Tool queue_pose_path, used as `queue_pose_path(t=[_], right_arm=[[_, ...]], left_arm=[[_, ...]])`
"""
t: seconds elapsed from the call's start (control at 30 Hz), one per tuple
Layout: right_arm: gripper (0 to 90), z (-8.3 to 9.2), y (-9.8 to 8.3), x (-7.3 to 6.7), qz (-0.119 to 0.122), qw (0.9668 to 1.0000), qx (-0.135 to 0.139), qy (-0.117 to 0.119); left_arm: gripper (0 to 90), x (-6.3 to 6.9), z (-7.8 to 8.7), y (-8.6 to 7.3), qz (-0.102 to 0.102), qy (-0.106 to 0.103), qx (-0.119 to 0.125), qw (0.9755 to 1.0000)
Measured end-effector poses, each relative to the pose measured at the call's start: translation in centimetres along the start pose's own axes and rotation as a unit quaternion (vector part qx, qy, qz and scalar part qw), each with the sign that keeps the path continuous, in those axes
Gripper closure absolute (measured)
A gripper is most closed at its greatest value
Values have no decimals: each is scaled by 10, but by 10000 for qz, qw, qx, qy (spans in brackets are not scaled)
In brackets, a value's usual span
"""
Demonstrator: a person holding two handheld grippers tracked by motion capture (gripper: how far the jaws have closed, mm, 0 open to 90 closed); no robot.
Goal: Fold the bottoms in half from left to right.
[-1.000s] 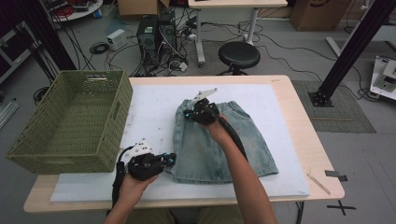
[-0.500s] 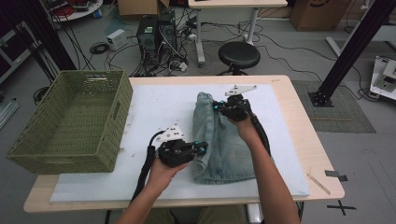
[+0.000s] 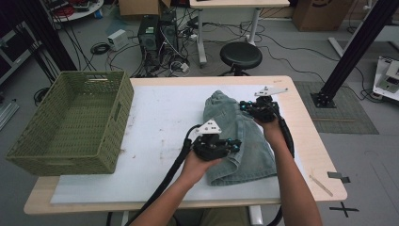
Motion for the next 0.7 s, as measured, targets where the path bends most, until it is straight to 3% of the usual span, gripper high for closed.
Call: queue_pose_path(t=[0.27,0.47,0.7], right_arm=[[900,6,-25,27,-198,9993,-166,-276],[900,8,-38,38,-285,9988,-159,-362],[900,6,-46,43,-352,9981,-220,-445]], left_arm=[[850,2,-37,-9,64,-68,-219,9997],[848,5,-58,-17,126,-121,-357,9992],[835,5,-73,-19,71,-39,-415,9991]])
Point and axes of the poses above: each handheld gripper's, and its own axes: z roughly backward along the jaws, y roughly out of its top, x roughly to its right, the point moved 10 cm from there along -z, roughly forward along the jaws, and after that the axes turned 1 degree about -y, right-handed, at the moved point
